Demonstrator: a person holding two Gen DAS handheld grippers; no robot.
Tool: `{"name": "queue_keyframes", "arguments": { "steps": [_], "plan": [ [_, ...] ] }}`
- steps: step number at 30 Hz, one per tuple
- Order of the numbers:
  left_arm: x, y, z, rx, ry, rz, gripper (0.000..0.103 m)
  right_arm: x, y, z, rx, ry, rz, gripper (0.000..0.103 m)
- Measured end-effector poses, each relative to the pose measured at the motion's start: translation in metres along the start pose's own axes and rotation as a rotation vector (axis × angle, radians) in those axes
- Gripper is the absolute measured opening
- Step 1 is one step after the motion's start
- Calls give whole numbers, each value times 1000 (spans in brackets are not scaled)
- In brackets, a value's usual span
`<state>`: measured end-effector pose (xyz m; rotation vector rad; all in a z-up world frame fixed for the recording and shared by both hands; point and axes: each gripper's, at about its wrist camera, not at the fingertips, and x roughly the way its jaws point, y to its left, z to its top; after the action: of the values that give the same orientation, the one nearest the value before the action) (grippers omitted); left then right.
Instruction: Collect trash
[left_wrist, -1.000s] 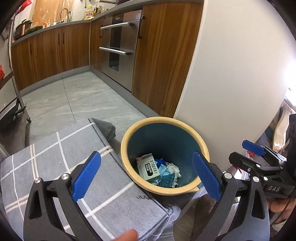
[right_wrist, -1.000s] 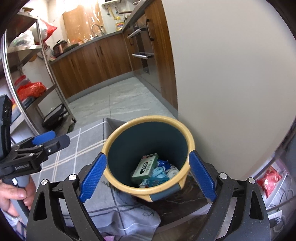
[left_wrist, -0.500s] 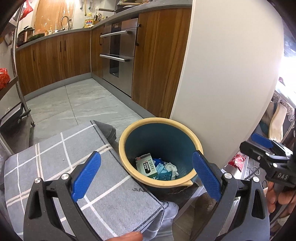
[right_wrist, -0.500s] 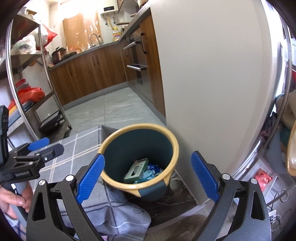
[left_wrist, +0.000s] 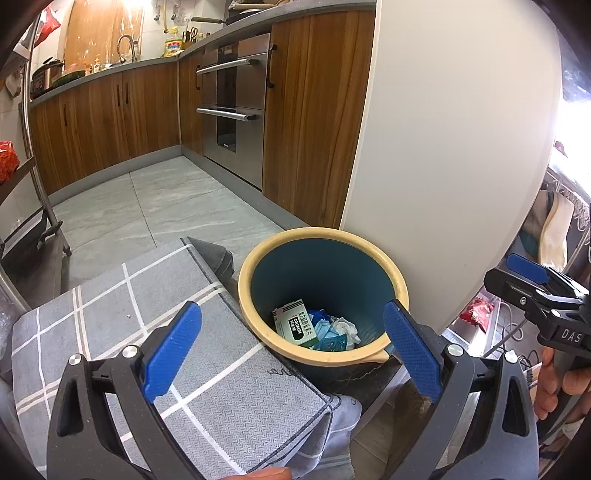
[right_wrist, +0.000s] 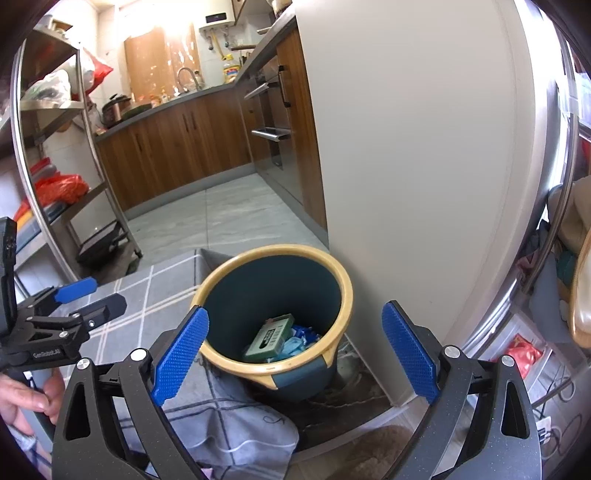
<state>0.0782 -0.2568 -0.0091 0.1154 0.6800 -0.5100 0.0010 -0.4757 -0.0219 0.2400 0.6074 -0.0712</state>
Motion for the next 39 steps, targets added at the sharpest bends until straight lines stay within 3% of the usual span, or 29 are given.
{"name": "queue_keyframes", "arguments": {
  "steps": [39],
  "plan": [
    [1,2,-3,1,1,-10,97,-2,3,3,3,-1,8,95]
  ]
}}
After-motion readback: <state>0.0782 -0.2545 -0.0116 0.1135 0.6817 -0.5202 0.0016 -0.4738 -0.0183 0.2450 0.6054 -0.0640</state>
